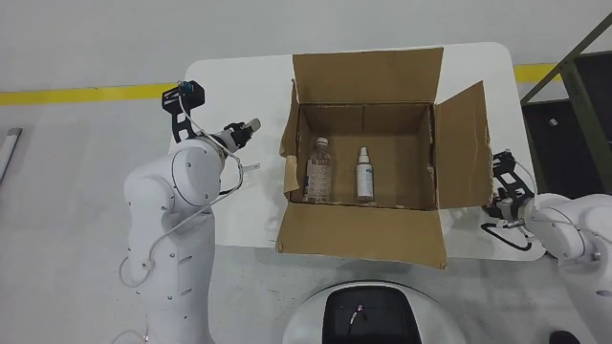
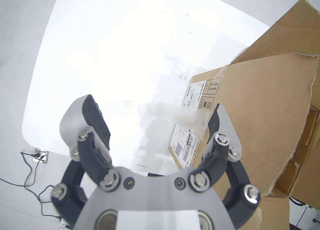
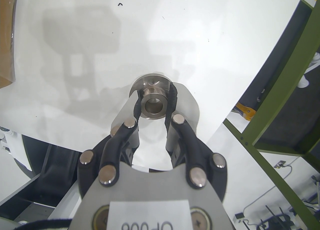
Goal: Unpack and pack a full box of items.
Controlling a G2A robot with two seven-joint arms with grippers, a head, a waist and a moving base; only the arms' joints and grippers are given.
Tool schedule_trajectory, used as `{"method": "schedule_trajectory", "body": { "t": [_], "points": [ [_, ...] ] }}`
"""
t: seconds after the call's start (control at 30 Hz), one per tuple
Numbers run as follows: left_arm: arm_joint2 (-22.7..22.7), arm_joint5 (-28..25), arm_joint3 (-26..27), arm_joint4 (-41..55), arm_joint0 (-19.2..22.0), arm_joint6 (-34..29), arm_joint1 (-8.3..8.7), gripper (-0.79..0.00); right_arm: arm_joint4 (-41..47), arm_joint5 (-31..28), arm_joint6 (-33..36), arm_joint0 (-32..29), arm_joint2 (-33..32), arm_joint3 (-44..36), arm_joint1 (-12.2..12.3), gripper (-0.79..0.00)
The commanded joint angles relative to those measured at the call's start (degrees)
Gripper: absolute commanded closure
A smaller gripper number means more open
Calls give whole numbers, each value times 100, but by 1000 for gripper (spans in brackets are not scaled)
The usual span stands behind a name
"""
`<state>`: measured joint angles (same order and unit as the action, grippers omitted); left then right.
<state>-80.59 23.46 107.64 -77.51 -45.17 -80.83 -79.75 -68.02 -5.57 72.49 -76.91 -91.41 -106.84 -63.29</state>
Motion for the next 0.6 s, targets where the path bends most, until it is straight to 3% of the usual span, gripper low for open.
{"method": "schedule_trajectory", "body": {
  "t": [0.0,0.2,0.4,0.57],
  "points": [
    [0,0,0,0,0,0,0,-785,-10,53,-57,16,-43,-63,5,0],
    [0,0,0,0,0,0,0,-785,817,819,-648,5,-670,-610,-23,0],
    [0,0,0,0,0,0,0,-785,2896,1987,-1742,-34,-1725,-1344,-132,0],
    [0,0,0,0,0,0,0,-785,3956,2221,-2510,55,-2297,-2086,-180,0]
  ]
}}
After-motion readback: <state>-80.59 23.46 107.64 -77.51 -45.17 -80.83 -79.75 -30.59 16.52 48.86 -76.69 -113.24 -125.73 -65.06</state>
